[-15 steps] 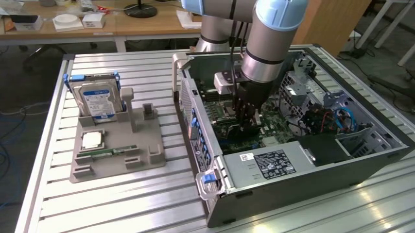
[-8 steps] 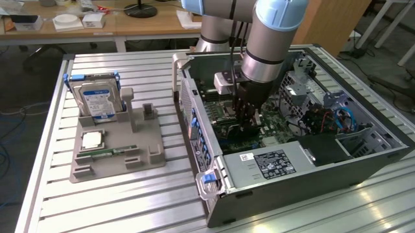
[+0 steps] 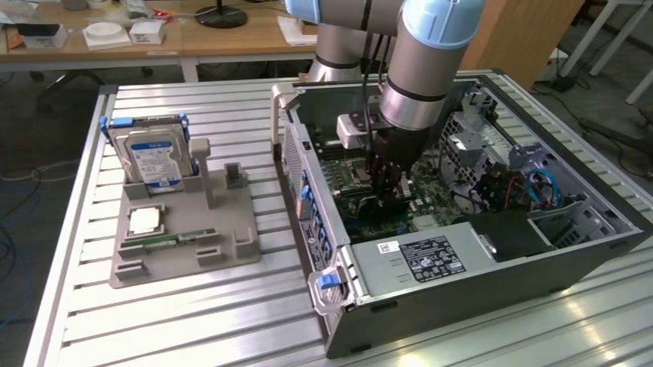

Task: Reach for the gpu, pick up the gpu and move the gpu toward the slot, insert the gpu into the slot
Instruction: 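Insert the gpu into the slot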

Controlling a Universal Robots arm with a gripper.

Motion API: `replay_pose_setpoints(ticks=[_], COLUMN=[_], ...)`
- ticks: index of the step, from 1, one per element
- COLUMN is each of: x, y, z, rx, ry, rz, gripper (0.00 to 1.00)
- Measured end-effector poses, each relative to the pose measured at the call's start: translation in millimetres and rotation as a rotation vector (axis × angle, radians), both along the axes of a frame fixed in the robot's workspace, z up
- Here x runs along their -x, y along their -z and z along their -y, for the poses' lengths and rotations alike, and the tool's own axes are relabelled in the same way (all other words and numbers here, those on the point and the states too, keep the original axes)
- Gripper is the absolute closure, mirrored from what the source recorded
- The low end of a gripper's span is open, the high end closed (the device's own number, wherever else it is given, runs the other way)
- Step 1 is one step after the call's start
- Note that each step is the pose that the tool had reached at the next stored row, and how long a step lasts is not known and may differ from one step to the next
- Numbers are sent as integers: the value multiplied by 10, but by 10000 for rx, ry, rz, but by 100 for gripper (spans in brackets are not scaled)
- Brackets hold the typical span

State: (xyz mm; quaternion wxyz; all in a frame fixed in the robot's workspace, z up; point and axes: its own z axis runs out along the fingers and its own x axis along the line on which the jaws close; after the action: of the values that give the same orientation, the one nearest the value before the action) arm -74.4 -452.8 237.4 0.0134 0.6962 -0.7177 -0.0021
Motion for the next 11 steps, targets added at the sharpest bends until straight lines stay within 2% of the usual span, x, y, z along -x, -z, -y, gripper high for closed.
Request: replay_pose_setpoints(ticks=[11], x=[0], y=[6], z=[0], rx=[-1], ry=[0], rz=[0], gripper=[74])
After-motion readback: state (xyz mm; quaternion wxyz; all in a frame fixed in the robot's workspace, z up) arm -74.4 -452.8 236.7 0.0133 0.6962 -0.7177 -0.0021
